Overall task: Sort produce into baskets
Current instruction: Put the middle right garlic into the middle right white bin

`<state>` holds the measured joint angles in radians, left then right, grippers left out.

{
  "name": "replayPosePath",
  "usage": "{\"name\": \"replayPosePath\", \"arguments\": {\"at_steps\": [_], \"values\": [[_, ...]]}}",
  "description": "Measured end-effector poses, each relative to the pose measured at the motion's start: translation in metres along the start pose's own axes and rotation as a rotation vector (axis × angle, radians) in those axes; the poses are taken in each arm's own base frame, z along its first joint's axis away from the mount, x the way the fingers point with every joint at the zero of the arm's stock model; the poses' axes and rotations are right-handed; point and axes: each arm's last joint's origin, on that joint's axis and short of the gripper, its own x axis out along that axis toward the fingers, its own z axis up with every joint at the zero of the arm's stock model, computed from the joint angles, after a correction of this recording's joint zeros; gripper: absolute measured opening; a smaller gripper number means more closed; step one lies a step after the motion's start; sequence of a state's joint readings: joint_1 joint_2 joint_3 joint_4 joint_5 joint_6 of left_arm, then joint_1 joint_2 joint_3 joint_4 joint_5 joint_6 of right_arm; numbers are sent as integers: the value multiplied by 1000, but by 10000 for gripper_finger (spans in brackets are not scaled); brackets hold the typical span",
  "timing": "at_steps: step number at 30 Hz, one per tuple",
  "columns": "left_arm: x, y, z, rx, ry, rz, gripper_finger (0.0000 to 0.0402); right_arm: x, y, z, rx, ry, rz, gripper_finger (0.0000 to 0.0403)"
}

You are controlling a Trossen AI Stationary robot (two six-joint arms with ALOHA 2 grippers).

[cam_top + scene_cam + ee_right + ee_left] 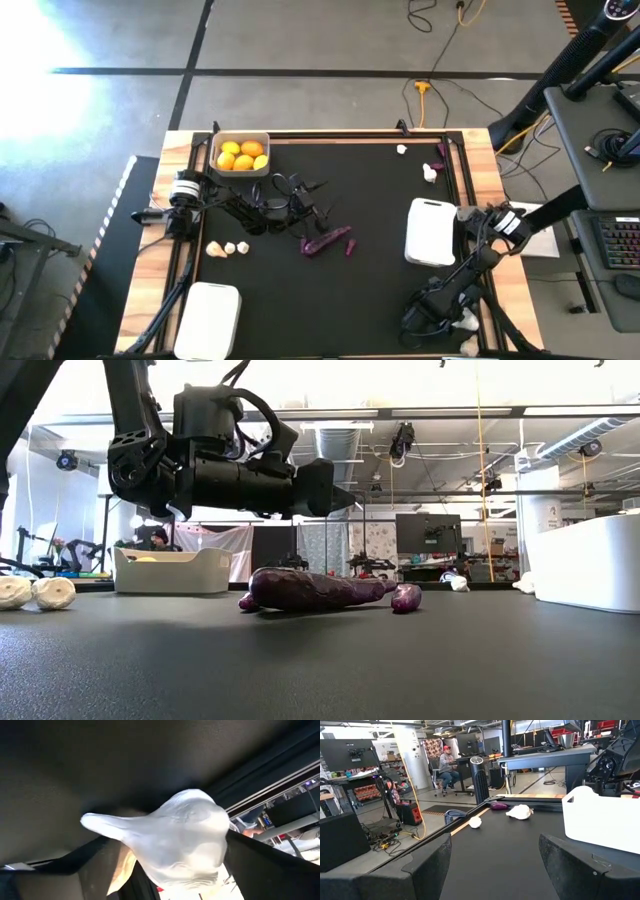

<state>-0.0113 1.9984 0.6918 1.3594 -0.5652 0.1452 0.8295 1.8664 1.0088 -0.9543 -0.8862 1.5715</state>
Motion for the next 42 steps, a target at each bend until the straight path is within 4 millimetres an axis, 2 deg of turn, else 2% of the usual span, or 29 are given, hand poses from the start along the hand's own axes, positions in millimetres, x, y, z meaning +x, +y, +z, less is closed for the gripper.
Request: {"name": "replayPosePath", "arguments": {"at_steps": [7, 11, 15, 19, 25, 29, 31, 35, 38, 42], "values": [[0, 0, 0, 0, 0, 0, 283, -2, 1, 1, -7, -21, 11, 232], [0, 0, 0, 0, 0, 0, 283, -14, 9, -3, -49, -53, 58, 201], [0, 0, 0, 0, 0, 0, 283, -39, 15, -9, -75, -118, 113, 201], [0, 0, 0, 0, 0, 0, 283, -80, 8, -22, -62, -258, 120, 205], [0, 0, 0, 0, 0, 0, 283, -152, -32, -45, 53, -579, 61, 201], [0, 0, 0, 0, 0, 0, 283, -184, -63, -42, 140, -808, 157, 202], [0, 0, 0, 0, 0, 0, 283, -195, -82, -35, 214, -858, 183, 202], [0, 0, 0, 2, 1, 0, 283, -197, -115, -9, 278, -832, 168, 202], [0, 0, 0, 4, 2, 0, 283, -186, -139, 10, 343, -785, 148, 203], [0, 0, -1, 7, 6, 0, 283, -168, -161, 36, 398, -742, 147, 204]]}}
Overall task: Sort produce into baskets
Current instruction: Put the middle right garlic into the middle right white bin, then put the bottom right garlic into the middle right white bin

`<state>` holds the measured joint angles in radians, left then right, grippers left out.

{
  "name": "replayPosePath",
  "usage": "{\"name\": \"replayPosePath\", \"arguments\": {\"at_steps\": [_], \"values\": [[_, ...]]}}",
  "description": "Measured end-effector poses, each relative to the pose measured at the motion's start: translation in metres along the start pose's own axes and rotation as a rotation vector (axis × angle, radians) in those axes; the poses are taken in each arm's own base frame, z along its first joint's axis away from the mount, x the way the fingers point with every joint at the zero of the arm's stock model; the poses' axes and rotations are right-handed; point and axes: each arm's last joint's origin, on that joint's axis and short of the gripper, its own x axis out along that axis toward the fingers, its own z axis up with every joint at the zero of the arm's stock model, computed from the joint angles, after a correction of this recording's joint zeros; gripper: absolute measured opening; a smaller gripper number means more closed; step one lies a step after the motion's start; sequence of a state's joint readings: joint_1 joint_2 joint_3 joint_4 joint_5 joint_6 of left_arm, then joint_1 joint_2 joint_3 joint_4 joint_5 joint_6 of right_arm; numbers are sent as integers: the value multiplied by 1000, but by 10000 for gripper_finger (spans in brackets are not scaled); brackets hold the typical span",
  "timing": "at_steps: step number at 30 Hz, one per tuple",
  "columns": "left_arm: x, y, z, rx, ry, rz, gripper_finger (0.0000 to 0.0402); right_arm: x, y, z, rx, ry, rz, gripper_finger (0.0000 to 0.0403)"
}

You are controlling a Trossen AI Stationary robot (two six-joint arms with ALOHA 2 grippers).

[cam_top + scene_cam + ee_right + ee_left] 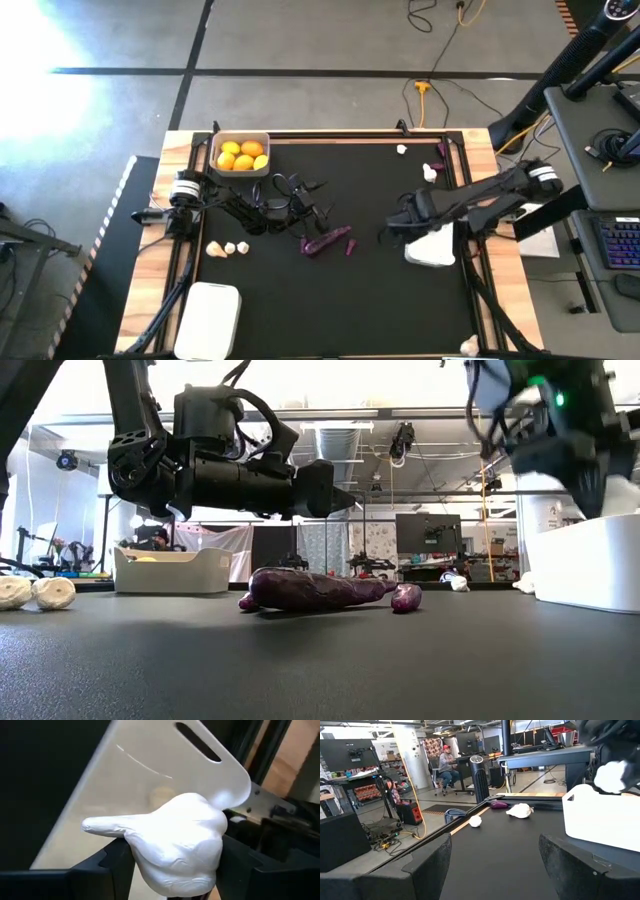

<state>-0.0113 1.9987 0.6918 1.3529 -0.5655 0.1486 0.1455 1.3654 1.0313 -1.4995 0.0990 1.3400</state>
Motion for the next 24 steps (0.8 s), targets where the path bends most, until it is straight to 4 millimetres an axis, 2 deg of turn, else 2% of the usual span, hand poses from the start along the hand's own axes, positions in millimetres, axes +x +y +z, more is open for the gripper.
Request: {"name": "replayPosePath", "arguments": {"at_steps": [6, 12, 19, 24], "values": [[0, 0, 0, 1, 2, 0, 283, 40, -7, 13, 42, 16, 42, 230], [0, 0, 0, 1, 2, 0, 283, 55, -15, 21, 79, -23, -44, 270], [0, 0, 0, 1, 2, 0, 283, 53, -15, 28, 49, 9, -36, 319], [0, 0, -1, 12, 9, -2, 283, 21, -10, 29, 44, 77, 74, 329]]}}
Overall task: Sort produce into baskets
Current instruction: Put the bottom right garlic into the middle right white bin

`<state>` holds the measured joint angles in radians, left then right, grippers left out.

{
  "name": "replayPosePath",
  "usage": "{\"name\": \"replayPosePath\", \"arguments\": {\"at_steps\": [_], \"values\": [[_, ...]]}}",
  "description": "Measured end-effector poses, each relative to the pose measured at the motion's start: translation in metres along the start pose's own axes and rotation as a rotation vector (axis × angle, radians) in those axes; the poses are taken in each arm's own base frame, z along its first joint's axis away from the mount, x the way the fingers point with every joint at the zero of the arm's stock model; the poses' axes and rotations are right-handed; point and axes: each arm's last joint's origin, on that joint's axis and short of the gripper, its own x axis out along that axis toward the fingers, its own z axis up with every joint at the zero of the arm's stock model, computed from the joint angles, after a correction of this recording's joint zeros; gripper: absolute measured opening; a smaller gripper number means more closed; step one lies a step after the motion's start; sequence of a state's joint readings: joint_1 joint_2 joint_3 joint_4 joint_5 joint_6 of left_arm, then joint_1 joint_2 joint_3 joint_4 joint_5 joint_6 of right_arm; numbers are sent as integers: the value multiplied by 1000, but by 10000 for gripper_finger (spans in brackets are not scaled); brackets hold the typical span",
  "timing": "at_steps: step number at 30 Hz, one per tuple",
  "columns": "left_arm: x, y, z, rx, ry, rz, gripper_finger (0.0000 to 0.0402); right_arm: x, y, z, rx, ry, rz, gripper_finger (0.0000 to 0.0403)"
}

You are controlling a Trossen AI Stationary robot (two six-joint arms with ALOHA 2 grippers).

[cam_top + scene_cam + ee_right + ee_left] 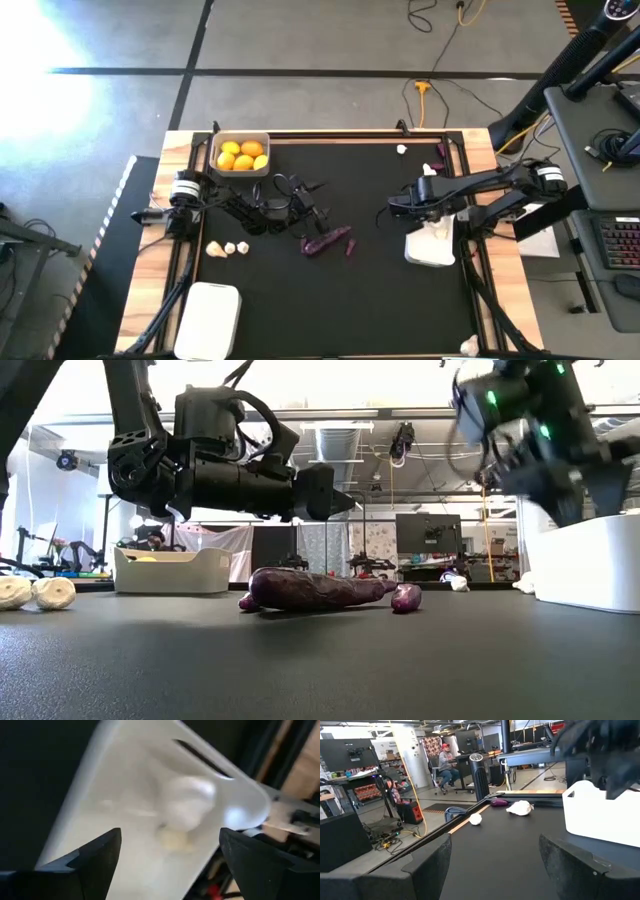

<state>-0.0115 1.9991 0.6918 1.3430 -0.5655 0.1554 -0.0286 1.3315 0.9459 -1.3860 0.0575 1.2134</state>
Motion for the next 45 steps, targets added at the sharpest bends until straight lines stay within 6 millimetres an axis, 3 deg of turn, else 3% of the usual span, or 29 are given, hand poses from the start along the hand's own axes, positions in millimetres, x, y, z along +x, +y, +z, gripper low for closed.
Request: {"name": "replayPosePath", "arguments": {"at_steps": [6, 9, 12, 19, 24, 35, 45], "values": [[0, 0, 0, 19, -1, 0, 283, -53, 20, -25, 12, -28, 201, 319], [0, 0, 0, 19, -1, 0, 283, -71, 34, -56, -18, -36, 293, 313], [0, 0, 0, 19, -1, 0, 283, -76, 46, -93, -15, 11, 337, 308], [0, 0, 0, 9, -1, 0, 283, -38, 78, -174, -38, 316, 97, 304], [0, 0, 0, -1, -2, 0, 283, -1, 95, -210, -106, 576, -161, 304], [0, 0, 0, -5, -1, 0, 283, 57, 132, -232, -293, 753, -208, 277], [0, 0, 0, -5, -1, 0, 283, 79, 123, -259, -413, 812, -280, 255]]}}
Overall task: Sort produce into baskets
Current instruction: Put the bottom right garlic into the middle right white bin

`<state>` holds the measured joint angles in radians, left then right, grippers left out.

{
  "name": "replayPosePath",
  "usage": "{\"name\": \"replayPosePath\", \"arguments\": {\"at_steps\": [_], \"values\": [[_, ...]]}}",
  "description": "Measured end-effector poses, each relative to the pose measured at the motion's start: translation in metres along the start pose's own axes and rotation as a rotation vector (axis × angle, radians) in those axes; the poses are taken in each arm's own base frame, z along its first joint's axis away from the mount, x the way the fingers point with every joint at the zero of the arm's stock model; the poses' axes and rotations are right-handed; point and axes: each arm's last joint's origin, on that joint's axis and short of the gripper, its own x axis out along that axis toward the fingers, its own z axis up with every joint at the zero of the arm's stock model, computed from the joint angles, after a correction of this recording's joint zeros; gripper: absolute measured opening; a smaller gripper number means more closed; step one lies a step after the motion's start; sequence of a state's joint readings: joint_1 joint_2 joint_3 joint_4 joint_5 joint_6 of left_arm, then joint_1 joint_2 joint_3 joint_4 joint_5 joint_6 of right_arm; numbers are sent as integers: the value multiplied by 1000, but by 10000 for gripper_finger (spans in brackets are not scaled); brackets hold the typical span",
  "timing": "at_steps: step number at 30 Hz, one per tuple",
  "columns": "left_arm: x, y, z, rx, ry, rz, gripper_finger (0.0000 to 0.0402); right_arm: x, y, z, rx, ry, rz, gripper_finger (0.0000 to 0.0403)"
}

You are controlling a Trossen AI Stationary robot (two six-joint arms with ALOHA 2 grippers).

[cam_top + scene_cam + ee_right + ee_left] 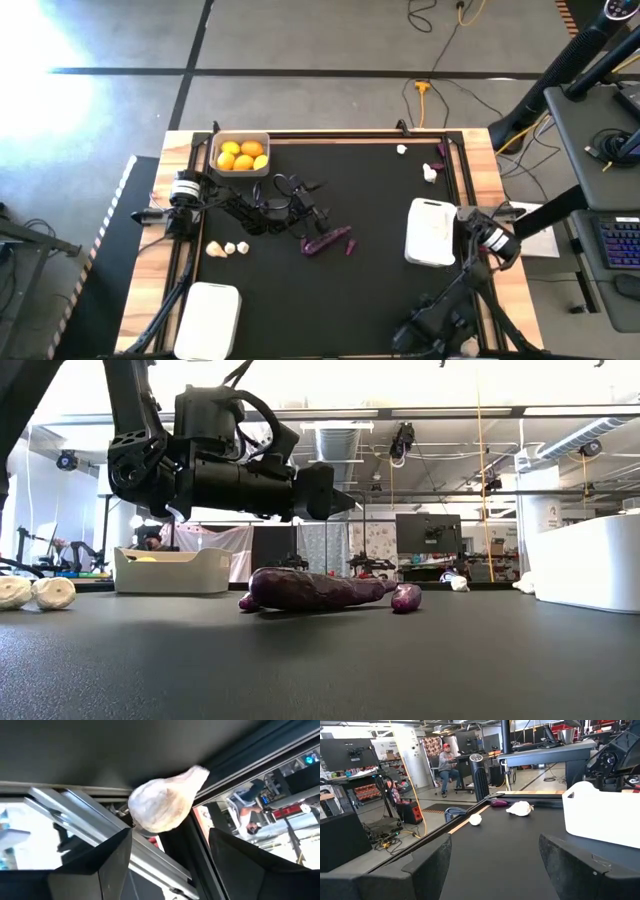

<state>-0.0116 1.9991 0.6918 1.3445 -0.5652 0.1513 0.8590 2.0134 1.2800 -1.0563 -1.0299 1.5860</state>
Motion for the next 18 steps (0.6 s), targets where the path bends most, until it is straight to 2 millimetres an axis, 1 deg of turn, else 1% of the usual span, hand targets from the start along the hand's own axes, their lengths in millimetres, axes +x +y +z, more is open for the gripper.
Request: {"name": "replayPosePath", "arguments": {"at_steps": [4, 9, 14, 18], "values": [[0, 0, 0, -3, 0, 0, 283, 7, 1, -6, -8, -11, -2, 251], [0, 0, 0, -3, 0, 0, 283, 14, 2, -7, -46, -21, -6, 244], [0, 0, 0, -3, 0, 0, 283, 16, 3, -7, -65, -22, -5, 233], [0, 0, 0, -3, 0, 0, 283, 18, 2, -4, -120, -21, -7, 225]]}}
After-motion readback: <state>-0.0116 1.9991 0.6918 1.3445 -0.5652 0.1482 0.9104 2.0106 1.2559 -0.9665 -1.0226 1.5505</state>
